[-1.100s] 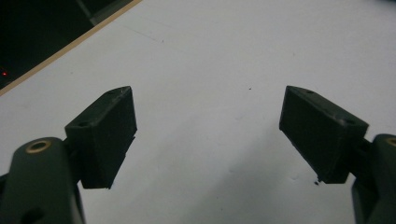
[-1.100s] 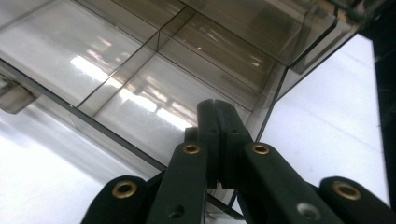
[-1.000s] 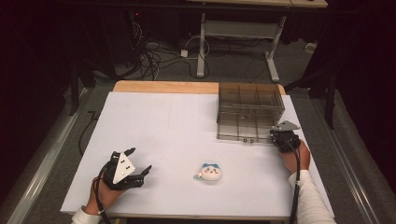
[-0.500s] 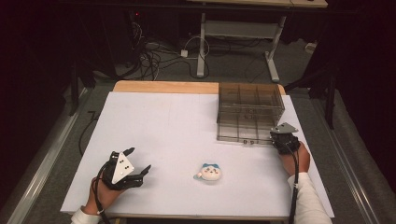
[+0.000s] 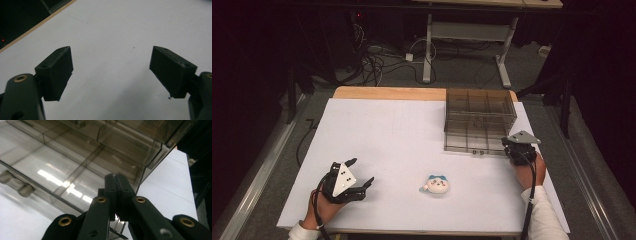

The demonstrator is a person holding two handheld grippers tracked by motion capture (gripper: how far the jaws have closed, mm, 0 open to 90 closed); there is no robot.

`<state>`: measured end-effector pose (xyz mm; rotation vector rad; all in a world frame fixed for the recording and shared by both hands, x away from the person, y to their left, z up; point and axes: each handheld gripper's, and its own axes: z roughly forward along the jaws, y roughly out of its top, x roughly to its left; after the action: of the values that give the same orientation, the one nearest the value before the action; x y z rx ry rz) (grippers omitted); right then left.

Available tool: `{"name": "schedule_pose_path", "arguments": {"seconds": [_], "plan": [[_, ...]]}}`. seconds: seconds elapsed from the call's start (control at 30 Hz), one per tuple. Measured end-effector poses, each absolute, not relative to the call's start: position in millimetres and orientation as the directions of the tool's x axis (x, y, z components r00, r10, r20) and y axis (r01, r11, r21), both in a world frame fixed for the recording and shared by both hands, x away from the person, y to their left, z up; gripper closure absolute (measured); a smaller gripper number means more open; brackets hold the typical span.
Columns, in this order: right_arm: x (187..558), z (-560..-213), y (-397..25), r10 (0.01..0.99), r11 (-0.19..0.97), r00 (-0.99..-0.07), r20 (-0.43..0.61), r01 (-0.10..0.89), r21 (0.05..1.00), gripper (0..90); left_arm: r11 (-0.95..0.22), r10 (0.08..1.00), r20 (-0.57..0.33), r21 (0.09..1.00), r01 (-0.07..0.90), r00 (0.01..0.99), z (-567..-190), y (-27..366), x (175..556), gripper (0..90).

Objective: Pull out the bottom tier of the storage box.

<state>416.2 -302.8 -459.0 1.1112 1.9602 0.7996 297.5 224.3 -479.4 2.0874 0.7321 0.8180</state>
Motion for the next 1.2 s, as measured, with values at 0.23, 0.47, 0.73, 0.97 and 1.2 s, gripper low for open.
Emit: {"name": "schedule_pose_path", "arguments": {"seconds": [0.23,0.47,0.73,0.97,1.2], "plan": [[403.3,-447.0,-296.1,0.881,0.42,-0.388,-0.269,0.381,0.824,88.5,-0.54,0.718,0.308,0.813,0.22,0.624,-477.9,224.6,296.7,18.1],[389.1,-438.0,-284.7,0.857,0.436,-0.436,-0.275,0.33,0.837,86.0,-0.542,0.717,0.314,0.812,0.215,0.623,-477.0,224.1,295.7,18.1],[371.0,-431.1,-268.9,0.823,0.453,-0.495,-0.279,0.276,0.847,84.4,-0.543,0.716,0.315,0.812,0.213,0.623,-476.8,224.4,295.6,18.1],[354.5,-427.1,-254.6,0.788,0.462,-0.551,-0.275,0.234,0.855,82.4,-0.544,0.716,0.315,0.811,0.214,0.623,-476.8,224.3,295.4,18.1],[339.4,-428.9,-244.3,0.756,0.468,-0.601,-0.26,0.219,0.856,79.1,-0.543,0.715,0.313,0.812,0.214,0.625,-476.5,224.3,295.3,18.1]]}}
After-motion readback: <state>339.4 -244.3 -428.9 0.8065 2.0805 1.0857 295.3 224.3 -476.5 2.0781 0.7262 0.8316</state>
